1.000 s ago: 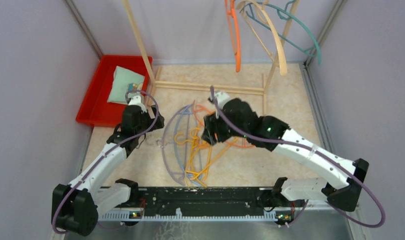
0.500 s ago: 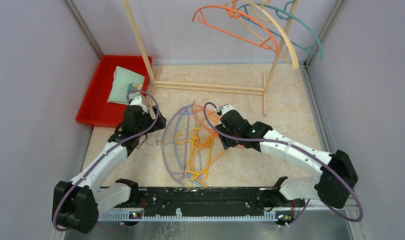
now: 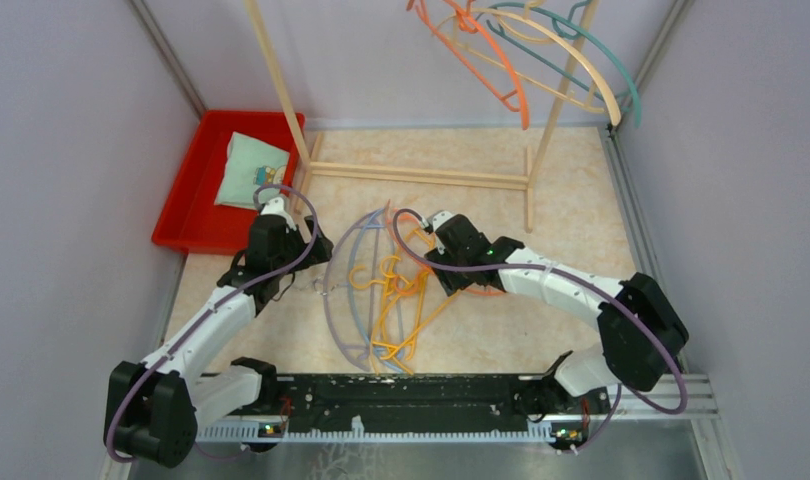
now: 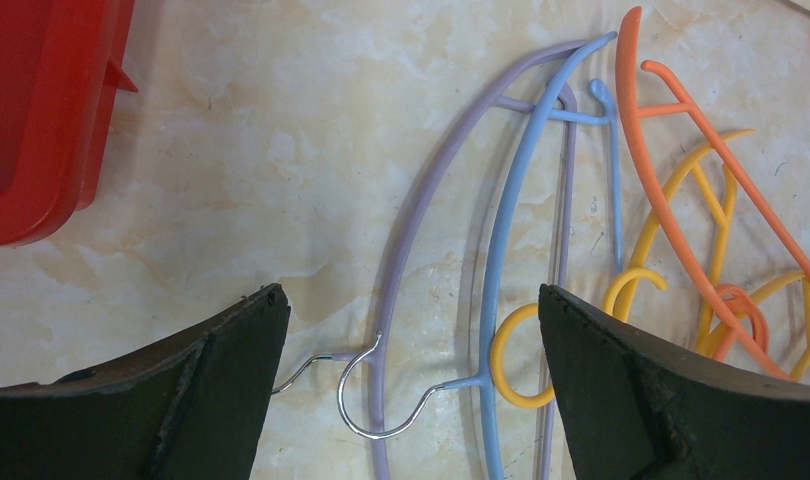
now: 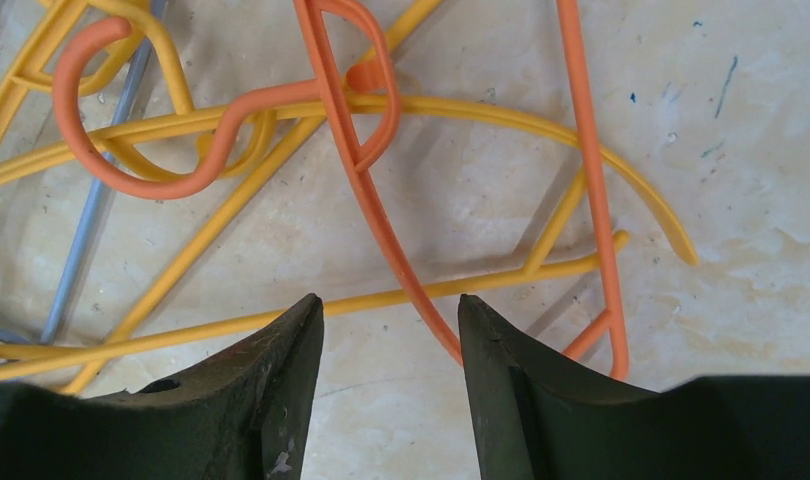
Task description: Organize the hangers
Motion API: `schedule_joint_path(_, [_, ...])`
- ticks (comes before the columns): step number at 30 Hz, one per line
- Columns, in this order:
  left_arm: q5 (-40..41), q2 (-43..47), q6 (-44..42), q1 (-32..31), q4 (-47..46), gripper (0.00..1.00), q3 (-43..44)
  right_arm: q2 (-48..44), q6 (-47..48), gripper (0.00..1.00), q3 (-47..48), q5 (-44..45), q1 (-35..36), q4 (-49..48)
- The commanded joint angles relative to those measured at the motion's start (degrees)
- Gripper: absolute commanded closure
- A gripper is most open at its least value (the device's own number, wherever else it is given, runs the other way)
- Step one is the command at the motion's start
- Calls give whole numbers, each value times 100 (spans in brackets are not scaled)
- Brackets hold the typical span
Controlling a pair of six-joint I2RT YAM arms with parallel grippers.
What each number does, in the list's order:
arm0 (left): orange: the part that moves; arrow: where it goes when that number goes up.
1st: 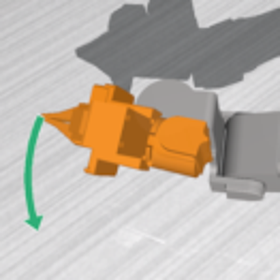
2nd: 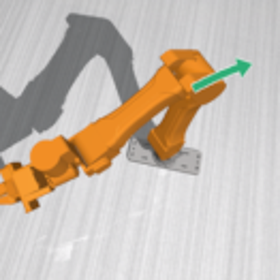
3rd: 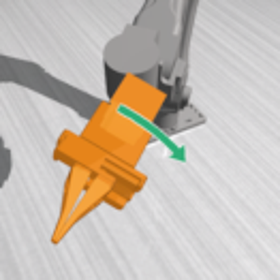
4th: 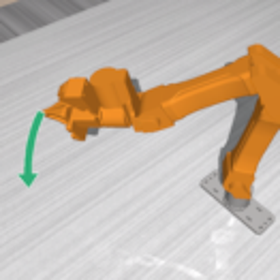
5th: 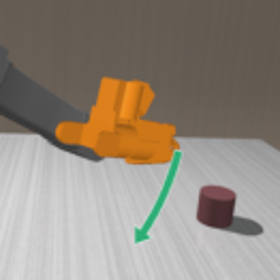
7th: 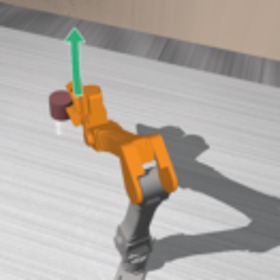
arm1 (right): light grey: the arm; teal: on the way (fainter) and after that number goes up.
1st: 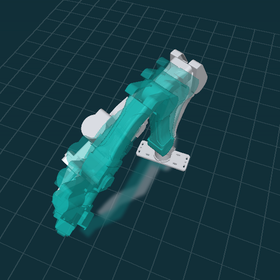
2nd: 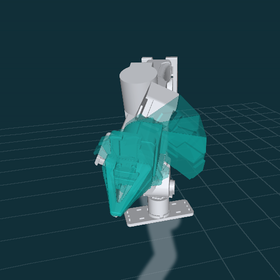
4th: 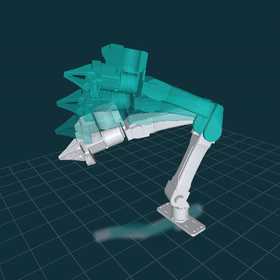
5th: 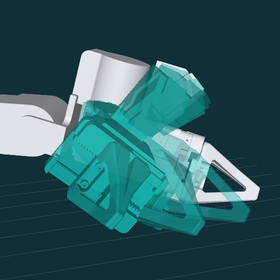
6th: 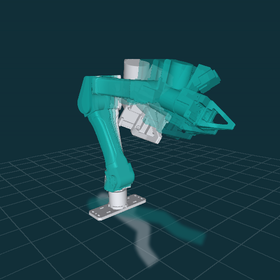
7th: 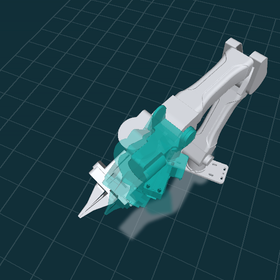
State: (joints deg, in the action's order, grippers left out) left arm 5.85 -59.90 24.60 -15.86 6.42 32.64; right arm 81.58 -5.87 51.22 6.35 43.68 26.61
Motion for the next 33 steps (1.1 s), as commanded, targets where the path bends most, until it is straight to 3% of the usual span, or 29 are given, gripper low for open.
schedule_joint_path(1, [72,-36,41,40,-85,0,12,324,223,48,-86,-273,-122,-429])
schedule_joint_path(11, [106,-110,1,37,-39,0,93,753,264,56,-270,-419,-307,-746])
schedule_joint_path(16, [141,-67,4,39,-16,0,93,566,212,84,-232,-647,-306,-659])
schedule_joint_path(20, [195,-17,-1,39,-2,0,76,145,112,93,-100,-922,-305,-428])
schedule_joint_path(28, [259,48,-10,39,-79,0,16,-805,-632,94,1372,-2202,-307,190])
schedule_joint_path(33, [205,32,57,39,-226,0,-4,-449,-1376,94,2602,-3082,-306,-20])
